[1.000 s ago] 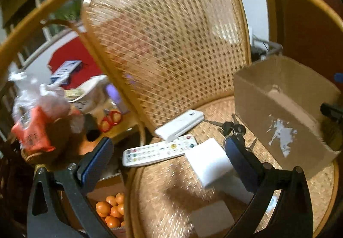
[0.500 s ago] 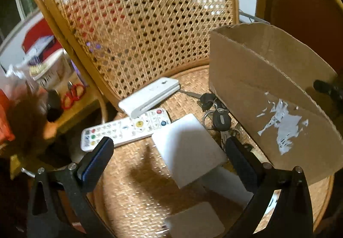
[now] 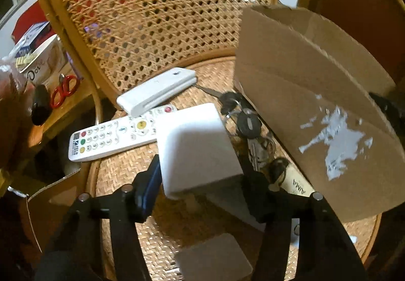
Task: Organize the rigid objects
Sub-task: 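Grasp the white phone charger with the left gripper and lift it, then lower the white charger into the cardboard box and open the left gripper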
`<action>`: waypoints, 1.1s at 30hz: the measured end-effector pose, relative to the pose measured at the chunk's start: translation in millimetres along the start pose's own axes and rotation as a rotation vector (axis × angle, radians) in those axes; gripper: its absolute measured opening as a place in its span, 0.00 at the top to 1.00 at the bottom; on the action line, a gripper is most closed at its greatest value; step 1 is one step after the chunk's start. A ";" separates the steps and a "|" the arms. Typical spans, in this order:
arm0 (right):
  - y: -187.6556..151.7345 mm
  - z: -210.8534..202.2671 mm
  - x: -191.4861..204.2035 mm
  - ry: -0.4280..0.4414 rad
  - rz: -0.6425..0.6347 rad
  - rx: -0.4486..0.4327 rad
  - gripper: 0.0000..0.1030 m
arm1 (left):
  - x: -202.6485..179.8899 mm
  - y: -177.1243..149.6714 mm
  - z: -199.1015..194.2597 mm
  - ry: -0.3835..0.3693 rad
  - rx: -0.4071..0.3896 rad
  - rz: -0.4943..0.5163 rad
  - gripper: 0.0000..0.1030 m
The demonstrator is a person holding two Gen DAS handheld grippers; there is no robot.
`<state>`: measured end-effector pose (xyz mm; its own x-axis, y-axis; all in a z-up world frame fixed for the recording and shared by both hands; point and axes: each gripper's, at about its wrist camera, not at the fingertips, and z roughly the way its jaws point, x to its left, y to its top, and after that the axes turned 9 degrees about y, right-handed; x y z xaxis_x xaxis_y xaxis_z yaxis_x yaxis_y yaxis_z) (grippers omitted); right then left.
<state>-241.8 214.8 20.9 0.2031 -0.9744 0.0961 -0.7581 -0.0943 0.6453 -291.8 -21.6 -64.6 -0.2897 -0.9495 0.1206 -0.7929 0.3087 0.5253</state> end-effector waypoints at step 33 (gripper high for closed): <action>-0.4 4.2 6.2 -0.079 0.007 0.033 0.84 | -113.0 69.5 -98.2 -0.164 -0.208 0.187 0.18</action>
<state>-242.8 208.0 18.1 0.1489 -0.9881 0.0397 -0.7799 -0.0926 0.6190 -261.5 101.5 40.9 -0.5161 -0.8504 0.1024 -0.5960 0.4424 0.6701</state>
